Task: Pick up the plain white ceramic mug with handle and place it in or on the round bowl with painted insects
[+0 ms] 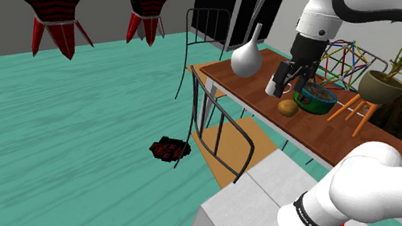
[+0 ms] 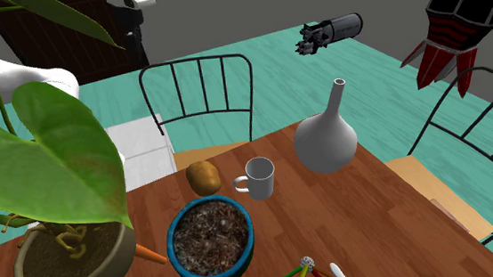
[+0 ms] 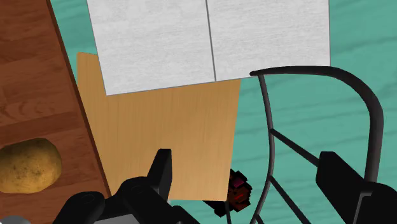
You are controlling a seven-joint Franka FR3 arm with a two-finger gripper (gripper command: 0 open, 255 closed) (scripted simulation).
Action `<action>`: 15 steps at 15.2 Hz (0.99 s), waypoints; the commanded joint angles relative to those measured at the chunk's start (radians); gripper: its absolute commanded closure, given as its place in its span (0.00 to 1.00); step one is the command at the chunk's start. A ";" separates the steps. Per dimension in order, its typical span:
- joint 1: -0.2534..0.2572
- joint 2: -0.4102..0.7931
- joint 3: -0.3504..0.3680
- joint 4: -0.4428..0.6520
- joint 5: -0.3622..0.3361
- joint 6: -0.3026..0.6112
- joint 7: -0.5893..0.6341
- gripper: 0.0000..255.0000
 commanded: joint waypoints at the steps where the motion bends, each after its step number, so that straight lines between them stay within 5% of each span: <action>1: 0.000 0.000 0.000 0.000 0.000 0.000 0.000 0.00; 15: -0.102 0.336 -0.214 0.062 -0.128 0.351 -0.157 0.00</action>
